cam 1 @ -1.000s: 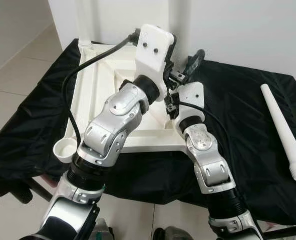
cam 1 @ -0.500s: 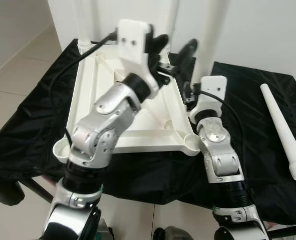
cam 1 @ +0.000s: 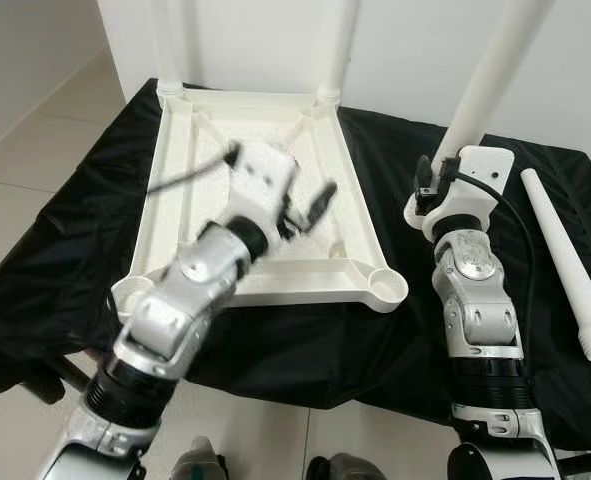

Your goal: Building children table

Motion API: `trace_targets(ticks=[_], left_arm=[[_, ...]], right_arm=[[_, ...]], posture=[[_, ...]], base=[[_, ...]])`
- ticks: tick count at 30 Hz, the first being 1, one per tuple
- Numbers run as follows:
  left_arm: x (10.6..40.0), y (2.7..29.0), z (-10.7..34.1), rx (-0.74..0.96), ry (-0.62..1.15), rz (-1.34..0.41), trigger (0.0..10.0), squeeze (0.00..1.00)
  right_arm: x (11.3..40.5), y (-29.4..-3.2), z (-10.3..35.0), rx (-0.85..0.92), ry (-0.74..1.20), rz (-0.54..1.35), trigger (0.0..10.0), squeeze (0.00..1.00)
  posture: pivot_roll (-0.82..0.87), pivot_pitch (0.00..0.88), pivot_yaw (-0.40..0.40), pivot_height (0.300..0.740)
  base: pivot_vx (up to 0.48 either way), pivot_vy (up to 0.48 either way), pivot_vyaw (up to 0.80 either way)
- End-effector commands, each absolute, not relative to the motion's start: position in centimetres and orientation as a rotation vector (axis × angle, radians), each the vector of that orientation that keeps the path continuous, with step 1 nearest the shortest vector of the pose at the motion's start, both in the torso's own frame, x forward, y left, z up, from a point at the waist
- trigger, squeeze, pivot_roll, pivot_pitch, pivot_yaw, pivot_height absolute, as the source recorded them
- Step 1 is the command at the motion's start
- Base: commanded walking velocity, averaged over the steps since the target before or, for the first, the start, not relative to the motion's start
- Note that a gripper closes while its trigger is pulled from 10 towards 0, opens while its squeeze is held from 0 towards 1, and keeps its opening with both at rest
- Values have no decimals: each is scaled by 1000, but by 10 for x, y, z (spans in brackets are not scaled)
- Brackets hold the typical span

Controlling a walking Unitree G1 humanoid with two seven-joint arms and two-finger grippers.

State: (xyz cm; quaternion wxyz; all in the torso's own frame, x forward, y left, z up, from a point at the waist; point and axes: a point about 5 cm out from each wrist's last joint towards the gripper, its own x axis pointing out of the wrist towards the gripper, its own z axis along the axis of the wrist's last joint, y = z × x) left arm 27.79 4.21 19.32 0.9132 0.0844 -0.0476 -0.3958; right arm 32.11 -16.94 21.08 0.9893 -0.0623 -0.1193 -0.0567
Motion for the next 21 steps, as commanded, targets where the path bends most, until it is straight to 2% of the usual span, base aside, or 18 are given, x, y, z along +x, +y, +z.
trace_targets(ticks=[1,7,14,15,21], left_arm=[[274,34,184,230,-93,-881,10000,0],[274,18,161,297,-26,-924,10000,0],[273,11,146,353,26,-961,10000,0],[267,7,130,432,75,-1046,10000,0],[265,4,121,454,107,-1092,10000,0]], right_arm=[[321,-171,211,-124,-248,-112,10000,0],[321,-166,209,-123,-246,-95,10000,0],[322,-165,210,-126,-248,-88,10000,0],[322,-165,210,-133,-251,-85,10000,0],[322,-165,210,-136,-253,-85,10000,0]], posture=[[49,2,-73,740],[53,10,-73,740],[53,12,-74,740],[50,13,-73,740],[50,13,-73,740]], base=[[0,0,0],[0,0,0],[0,0,0],[0,0,0],[0,0,0]])
